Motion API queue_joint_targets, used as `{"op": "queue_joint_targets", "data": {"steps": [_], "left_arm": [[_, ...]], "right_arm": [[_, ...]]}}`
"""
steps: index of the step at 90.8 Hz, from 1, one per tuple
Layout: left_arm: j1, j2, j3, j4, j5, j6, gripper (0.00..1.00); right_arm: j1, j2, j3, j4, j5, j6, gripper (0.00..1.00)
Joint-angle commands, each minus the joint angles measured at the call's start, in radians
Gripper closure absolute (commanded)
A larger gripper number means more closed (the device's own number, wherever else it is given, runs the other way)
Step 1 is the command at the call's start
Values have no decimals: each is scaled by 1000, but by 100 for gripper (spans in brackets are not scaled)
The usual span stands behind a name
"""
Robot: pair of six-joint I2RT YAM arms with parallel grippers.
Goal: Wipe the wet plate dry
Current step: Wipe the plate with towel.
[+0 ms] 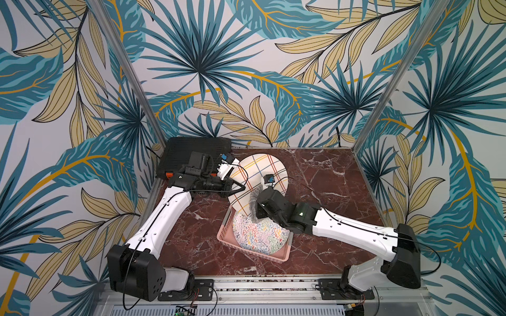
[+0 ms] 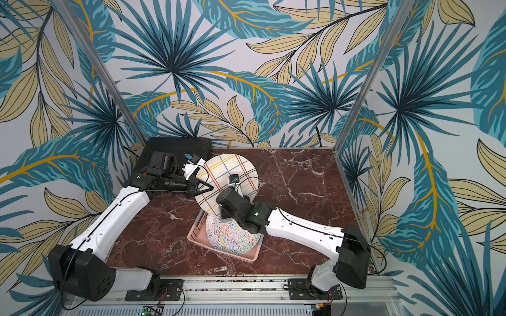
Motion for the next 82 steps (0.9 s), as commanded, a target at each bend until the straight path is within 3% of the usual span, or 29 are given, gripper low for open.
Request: {"op": "queue_joint_targets", "data": {"steps": [1,14,28,40,57,71,82], "left_arm": [[-23,-53,4,67,182,-43,100],[-24,-56,-3,66,187,-43,100],[-24,-63,0,73,187,-50,100],[-24,-63,6,72,196,-52,100],[-24,-74,13,65,206,-45,100],[-24,-79,22,9,221,18,100],[-24,-90,39,-70,201,120,100]], "right_arm": [[39,93,128,13,-22,-77,100],[45,169,219,0,-50,-79,100],[26,147,119,12,-23,-25,100],[-33,13,-98,86,-11,54,100],[-135,-199,-327,52,55,103,100],[-293,-372,-388,-18,26,111,100],[-430,-462,-311,-131,-90,68,100]]}}
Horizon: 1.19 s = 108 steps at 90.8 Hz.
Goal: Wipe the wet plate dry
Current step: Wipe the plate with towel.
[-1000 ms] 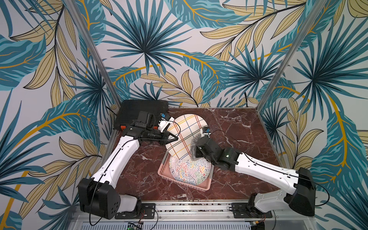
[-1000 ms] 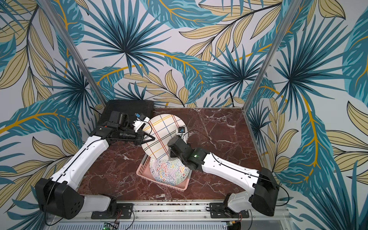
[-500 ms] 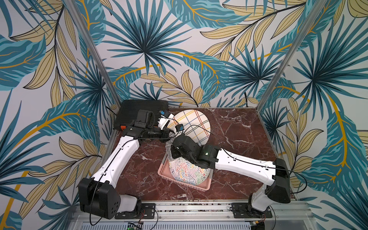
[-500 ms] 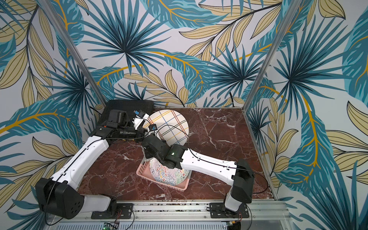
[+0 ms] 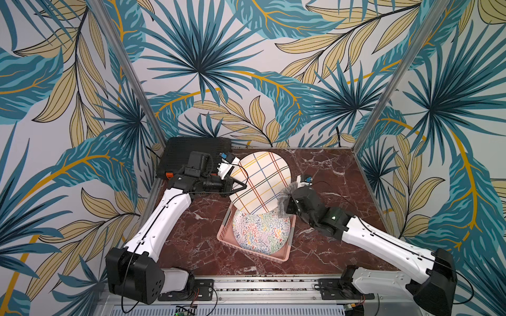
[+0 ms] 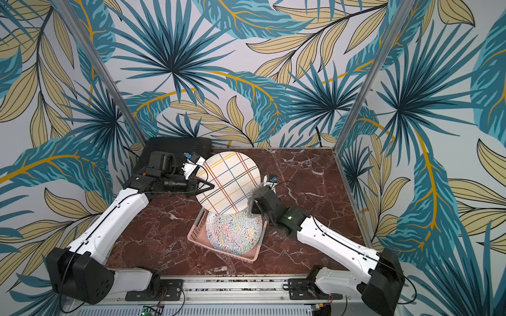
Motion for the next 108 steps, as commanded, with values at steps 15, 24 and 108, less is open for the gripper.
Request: {"op": "queue_joint_targets", "data": {"steps": [15,24,108], "left_arm": [[-29,-86,70,-212,115,275,100],[-51,-100,70,-280,84,374,100],[-295,-14,181,-318,-287,588,100]], "right_arm": [[-285,-61,225,-271,-292,-66,100],[-343,-2,344,-310,-428,-79,100],[-121,589,933,-416,-1237,-27,100]]}}
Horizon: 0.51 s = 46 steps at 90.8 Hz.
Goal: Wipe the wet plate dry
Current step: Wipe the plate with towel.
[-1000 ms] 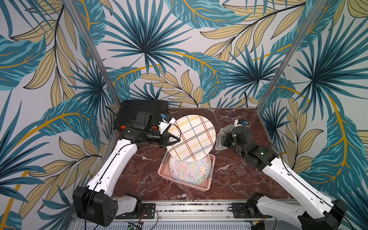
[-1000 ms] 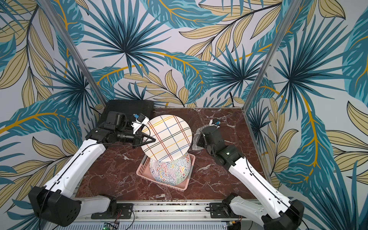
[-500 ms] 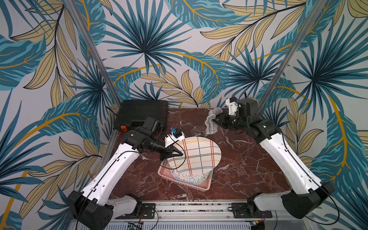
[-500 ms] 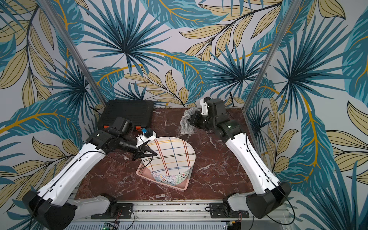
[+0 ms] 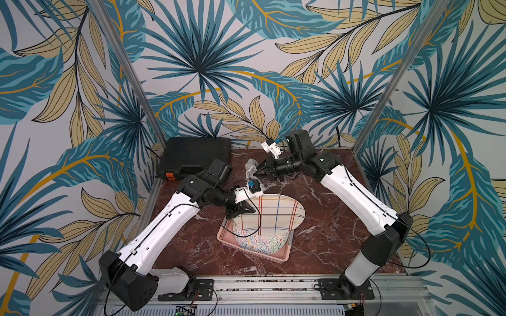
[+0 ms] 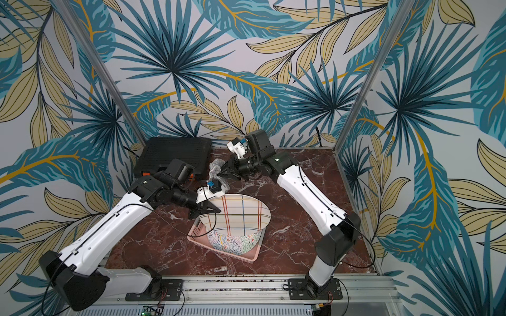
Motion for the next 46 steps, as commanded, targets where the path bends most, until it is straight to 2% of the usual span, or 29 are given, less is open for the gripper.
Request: {"op": "queue_joint_targets", "data": {"steps": [1,46], "left_arm": [[-6,4,56,55,-1,8,100],[-6,0,67,115,-54,-48,100]], "right_arm": [[16,17,31,-115,-68,-67,100],[-9,-97,-111,-113,-160,-112,100]]}}
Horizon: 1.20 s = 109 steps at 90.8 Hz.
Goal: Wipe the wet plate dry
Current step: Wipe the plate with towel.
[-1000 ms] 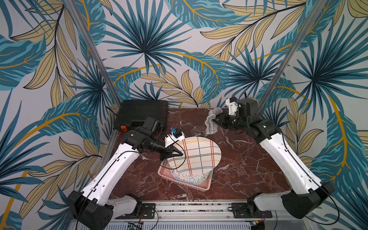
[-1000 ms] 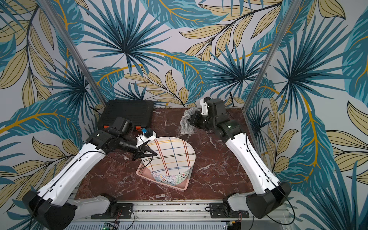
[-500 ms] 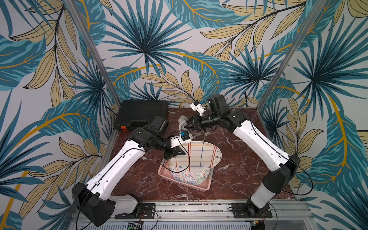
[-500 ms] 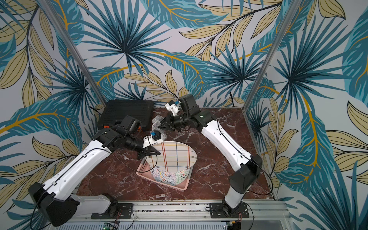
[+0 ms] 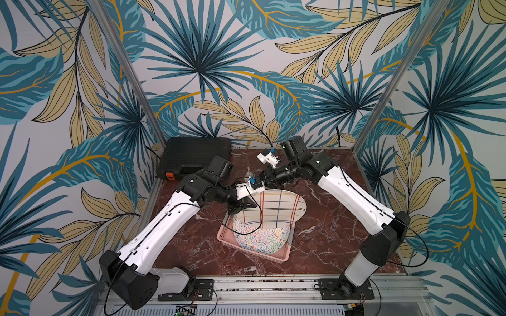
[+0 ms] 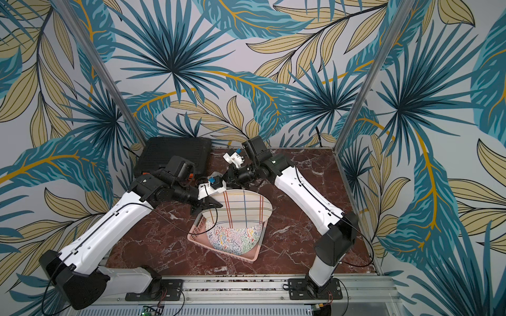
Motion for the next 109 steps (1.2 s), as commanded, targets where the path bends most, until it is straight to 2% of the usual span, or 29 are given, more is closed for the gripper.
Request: {"op": "queue_joint_targets", "data": {"steps": [1,27,55,94,109], "left_arm": [[0,-8,37,65,-14,-28,100],[13,-10,39,88,-49,-68,100],[95,-10,64,122,51,-145,100],[221,-33,81,164,159,-225,100],[282,-28,71,238,177,-315,100]], "right_arm": [[-20,-85,-42,-14,-60,-31,100],[-100,-218,-209,91,-85,14,100],[-165,-322,-336,135,-80,32,100],[-221,-387,-449,196,-87,51,100],[-236,-411,-480,211,-87,57,100]]}}
